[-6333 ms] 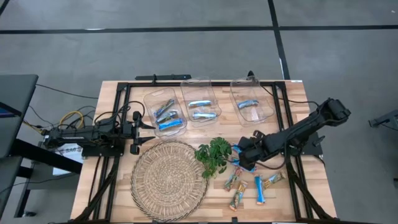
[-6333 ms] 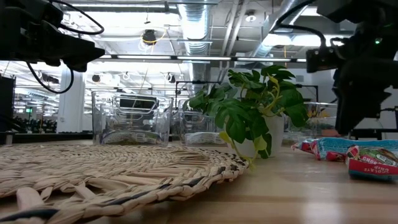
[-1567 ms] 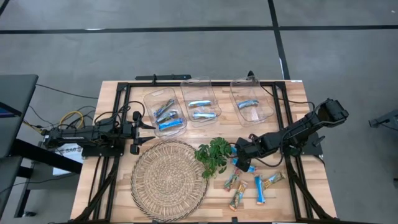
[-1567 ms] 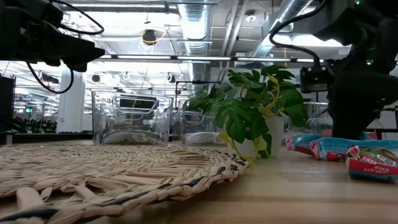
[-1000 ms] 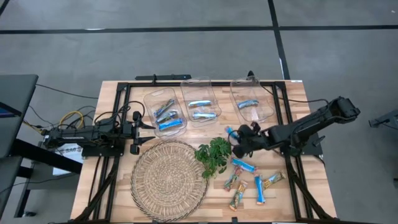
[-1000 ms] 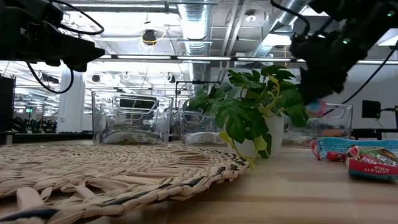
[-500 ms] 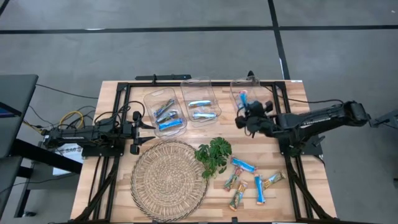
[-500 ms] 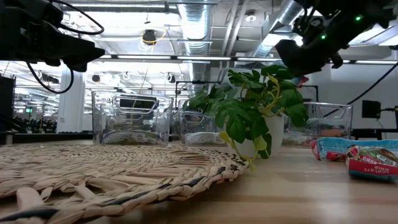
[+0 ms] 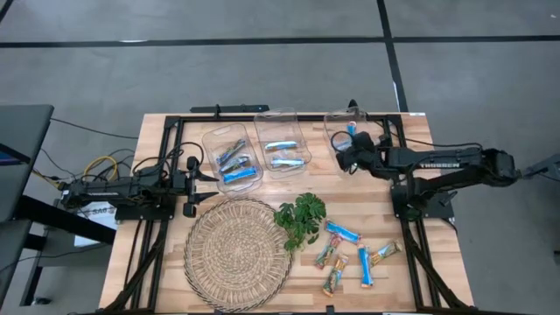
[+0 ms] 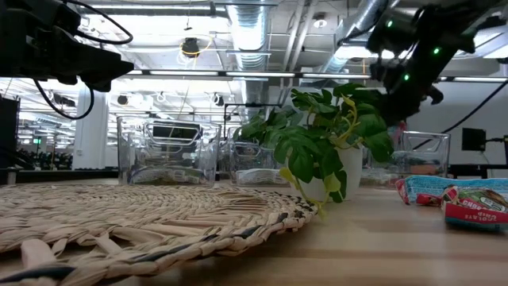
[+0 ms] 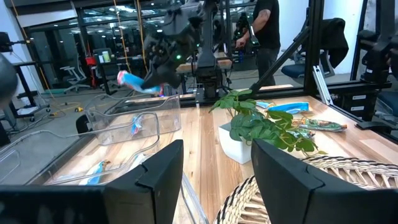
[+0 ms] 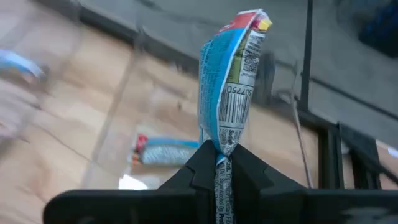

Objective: Pick and place Granola Bars by type
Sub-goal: Put the red granola bar into the right transparent bin

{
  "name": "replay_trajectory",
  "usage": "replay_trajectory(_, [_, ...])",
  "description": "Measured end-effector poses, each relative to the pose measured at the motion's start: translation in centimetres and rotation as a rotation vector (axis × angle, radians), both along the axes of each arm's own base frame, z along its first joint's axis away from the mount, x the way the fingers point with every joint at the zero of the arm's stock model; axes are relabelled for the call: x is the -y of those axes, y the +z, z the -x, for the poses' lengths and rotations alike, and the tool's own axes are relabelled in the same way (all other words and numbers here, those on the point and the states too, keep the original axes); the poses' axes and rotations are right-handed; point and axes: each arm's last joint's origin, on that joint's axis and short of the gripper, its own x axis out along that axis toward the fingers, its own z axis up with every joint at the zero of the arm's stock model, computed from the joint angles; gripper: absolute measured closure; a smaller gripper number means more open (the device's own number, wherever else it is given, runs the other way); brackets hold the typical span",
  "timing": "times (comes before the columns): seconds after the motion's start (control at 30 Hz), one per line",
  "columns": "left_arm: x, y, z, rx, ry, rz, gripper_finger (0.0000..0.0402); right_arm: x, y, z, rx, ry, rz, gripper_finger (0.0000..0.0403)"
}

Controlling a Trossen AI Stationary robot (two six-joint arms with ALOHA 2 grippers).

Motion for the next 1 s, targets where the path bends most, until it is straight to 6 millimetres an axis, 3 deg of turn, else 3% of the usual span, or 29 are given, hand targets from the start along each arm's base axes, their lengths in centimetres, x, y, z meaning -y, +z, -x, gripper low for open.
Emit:
replay_trajectory(0.33, [0.0, 0.0, 0.0, 0.000, 0.000, 0.000, 0.0219, 1.7, -1.4, -0.1, -0.082, -0.007, -0.094, 0.0346])
replay_trajectory(0.67, [0.0, 0.0, 0.0, 0.000, 0.000, 0.000, 0.0219, 1.7, -1.2, -0.2, -0.071, 0.008, -0.089, 0.0220])
replay_trajectory(0.83, [0.0, 0.0, 0.0, 0.000, 0.000, 0.000, 0.0219, 1.1, 0.2, -0.5, 0.011, 0.077, -0.036, 0.0173])
replay_trajectory(1.0, [0.0, 0.0, 0.0, 0.000, 0.000, 0.000, 0.0219, -0.2, 2.0, -0.3, 0.131, 0.144, 0.003, 0.0159])
